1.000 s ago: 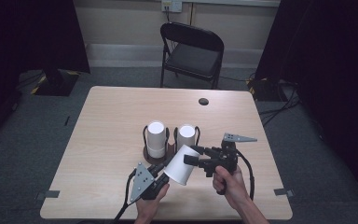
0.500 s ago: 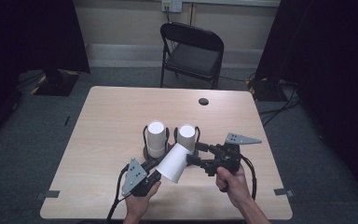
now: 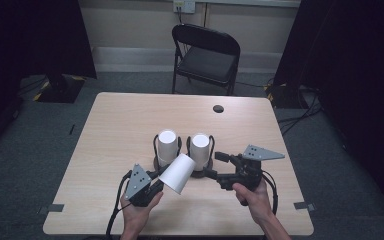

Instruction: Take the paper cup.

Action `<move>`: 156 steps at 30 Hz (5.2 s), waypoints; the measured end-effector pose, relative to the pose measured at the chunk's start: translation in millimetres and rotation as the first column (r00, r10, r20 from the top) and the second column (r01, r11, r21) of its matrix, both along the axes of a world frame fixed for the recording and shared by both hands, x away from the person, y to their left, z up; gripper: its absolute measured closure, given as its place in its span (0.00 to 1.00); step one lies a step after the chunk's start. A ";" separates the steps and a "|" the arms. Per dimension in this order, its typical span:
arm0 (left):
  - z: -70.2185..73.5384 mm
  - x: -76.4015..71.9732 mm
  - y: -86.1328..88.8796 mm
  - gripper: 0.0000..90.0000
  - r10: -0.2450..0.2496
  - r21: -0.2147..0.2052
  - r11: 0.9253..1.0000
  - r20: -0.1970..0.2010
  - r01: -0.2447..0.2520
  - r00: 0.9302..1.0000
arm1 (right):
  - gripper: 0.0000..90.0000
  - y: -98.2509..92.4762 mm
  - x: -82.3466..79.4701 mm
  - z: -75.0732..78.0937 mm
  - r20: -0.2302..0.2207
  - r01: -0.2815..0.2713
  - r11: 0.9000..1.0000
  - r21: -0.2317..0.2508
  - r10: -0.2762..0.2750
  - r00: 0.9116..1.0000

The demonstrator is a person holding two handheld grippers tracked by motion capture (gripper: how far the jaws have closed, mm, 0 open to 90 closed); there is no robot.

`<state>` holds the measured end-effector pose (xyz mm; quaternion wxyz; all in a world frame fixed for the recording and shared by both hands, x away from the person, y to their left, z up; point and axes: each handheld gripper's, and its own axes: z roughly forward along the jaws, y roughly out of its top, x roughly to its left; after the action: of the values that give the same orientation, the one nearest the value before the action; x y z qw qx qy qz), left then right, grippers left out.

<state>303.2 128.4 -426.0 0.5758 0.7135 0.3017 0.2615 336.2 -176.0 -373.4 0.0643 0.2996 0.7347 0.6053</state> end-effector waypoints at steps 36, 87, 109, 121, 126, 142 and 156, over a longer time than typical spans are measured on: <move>18.9 22.6 -9.2 0.95 -0.082 0.211 0.966 -0.310 0.152 0.947 | 0.22 29.5 -38.6 -26.8 0.283 0.062 0.942 -0.329 0.036 0.958; 37.5 51.4 -64.1 0.95 -0.123 0.276 0.889 -0.625 0.366 0.771 | 0.21 77.9 -67.0 -66.9 0.642 0.285 0.743 -0.606 0.245 0.726; 33.6 49.5 -79.4 0.95 -0.119 0.254 0.907 -0.611 0.336 0.783 | 0.27 74.8 -71.5 -56.3 0.669 0.283 0.791 -0.542 0.202 0.716; 32.3 49.9 -75.0 0.89 -0.109 0.234 0.924 -0.597 0.304 0.794 | 0.28 71.7 -70.1 -54.0 0.654 0.270 0.798 -0.539 0.195 0.731; 30.4 50.1 -70.7 0.78 -0.099 0.219 0.936 -0.586 0.274 0.805 | 0.28 70.8 -68.6 -53.6 0.648 0.271 0.803 -0.531 0.179 0.740; 29.8 40.1 -57.4 0.49 -0.085 0.179 0.967 -0.443 0.181 0.892 | 0.28 63.1 -63.2 -50.3 0.614 0.261 0.821 -0.509 0.133 0.778; 27.3 32.4 -46.2 0.36 -0.080 0.099 0.988 -0.338 0.120 0.938 | 0.28 56.2 -56.8 -48.5 0.567 0.244 0.840 -0.484 0.089 0.819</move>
<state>335.6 82.3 -398.8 0.4857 0.7947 0.3419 0.1248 279.4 -119.8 -421.9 0.3867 0.1062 0.8071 0.4332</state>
